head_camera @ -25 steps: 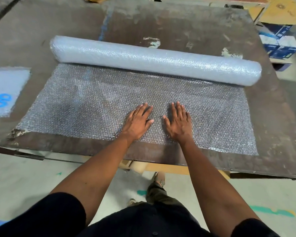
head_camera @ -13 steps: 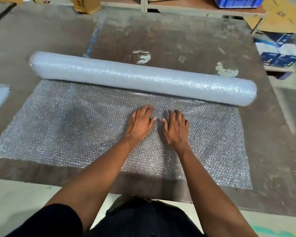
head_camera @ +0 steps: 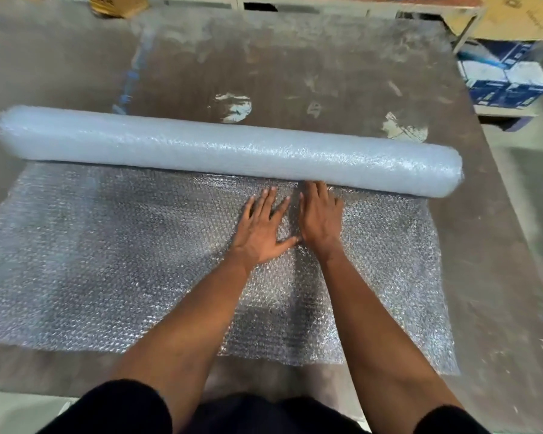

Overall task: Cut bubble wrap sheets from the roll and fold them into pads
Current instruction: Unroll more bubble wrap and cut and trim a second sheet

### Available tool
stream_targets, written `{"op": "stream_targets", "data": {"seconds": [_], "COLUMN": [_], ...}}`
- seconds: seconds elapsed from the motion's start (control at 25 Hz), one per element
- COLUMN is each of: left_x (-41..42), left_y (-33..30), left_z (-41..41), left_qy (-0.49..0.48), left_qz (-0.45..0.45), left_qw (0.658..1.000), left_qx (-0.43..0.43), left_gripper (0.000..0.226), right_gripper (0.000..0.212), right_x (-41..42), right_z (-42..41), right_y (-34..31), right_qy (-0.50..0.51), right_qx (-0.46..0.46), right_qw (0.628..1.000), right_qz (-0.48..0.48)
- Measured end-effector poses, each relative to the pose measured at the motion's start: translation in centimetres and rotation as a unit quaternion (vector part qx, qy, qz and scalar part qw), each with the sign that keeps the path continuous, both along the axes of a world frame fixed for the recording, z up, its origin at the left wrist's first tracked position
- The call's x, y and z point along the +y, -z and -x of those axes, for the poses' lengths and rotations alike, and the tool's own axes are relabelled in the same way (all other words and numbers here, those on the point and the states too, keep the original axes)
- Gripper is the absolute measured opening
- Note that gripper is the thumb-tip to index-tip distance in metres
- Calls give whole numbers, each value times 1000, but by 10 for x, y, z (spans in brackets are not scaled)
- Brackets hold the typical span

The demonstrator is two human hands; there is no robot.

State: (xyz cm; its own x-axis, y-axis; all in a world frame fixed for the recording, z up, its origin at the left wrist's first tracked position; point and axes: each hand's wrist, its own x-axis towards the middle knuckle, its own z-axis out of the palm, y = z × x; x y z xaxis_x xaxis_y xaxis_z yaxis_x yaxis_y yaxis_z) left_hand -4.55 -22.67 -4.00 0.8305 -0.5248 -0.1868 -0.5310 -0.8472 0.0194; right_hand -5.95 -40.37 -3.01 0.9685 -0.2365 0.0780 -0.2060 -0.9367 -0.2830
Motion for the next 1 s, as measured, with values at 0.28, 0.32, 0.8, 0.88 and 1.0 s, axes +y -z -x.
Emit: {"op": "stream_targets", "data": {"seconds": [0.28,0.32,0.8,0.88,1.0], "left_x": [0,0,-2,-2,-1], "left_y": [1,0,-10,-10,-9], "left_z": [7,8,11,10,10], "left_qy": [-3,-4,-11,-10,-14], "left_qz": [6,9,24,24,38], "left_qw": [1000,1000,1000,1000,999], "left_qx": [3,3,13,9,11], "left_gripper": [106,105,107,106,106], "right_gripper": [53,55,79,71,77], "right_x": [9,8,-60,-66,-79], "right_z": [-29,-30,-42,-46,-54], "right_y": [-4,-6,-8,-3,-2], "right_qy": [54,50,108,123,165], "right_qx": [61,69,112,95,122], "right_qw": [995,995,988,987,978], "right_qz": [58,53,18,28,36]}}
